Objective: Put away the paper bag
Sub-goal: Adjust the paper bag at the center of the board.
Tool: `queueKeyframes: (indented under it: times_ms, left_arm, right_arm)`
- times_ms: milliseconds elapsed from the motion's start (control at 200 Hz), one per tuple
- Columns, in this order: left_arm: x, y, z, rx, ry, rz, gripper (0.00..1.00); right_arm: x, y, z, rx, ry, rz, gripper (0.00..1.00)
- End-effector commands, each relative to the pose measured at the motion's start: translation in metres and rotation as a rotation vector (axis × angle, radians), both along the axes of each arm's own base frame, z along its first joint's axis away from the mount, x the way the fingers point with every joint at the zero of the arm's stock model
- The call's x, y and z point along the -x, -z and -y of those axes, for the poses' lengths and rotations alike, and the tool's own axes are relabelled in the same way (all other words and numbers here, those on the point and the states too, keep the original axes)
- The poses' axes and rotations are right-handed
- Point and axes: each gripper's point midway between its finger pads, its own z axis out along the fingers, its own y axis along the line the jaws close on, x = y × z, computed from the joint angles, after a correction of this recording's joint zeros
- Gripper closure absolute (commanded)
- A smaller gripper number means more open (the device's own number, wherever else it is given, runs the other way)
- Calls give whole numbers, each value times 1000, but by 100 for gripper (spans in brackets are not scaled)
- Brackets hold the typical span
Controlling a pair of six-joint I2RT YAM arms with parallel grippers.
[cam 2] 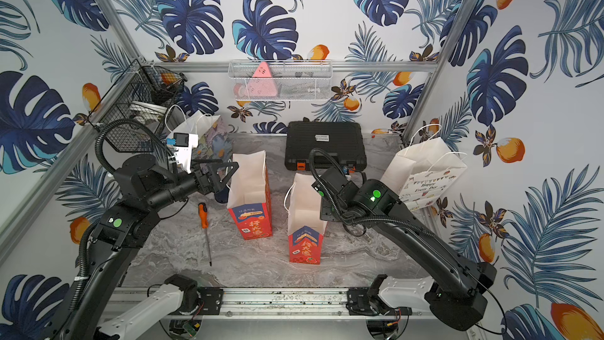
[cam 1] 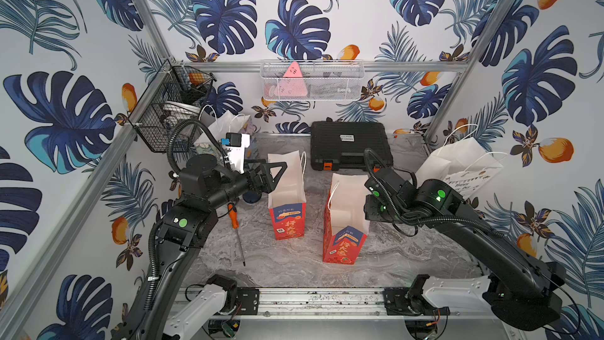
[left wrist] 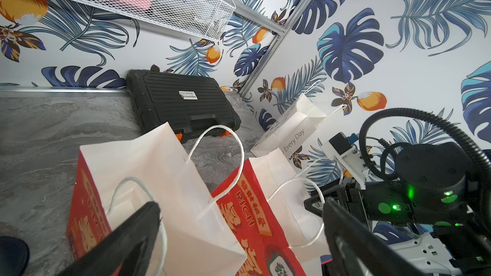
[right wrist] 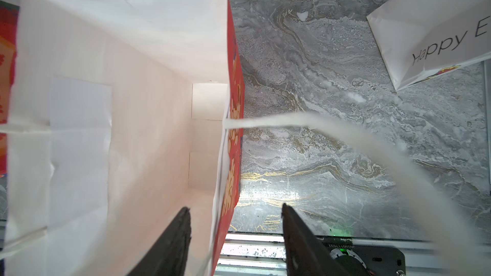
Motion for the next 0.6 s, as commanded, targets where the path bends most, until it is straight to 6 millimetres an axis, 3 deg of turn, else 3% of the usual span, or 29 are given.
queueKeyframes:
  times_ms: [0,140,596]
  left_arm:
    - [0,-7,-1,4,-5,29,1]
    - [0,-5,-2,-7,-11,26,1]
    - [0,-3,-4,-33,-20,25,1]
  right_arm:
    - [-1,1,4,19,22,6,52]
    - [-2,2,5,23,24,8,67]
    - [-7,-5,21,56,5,22,94]
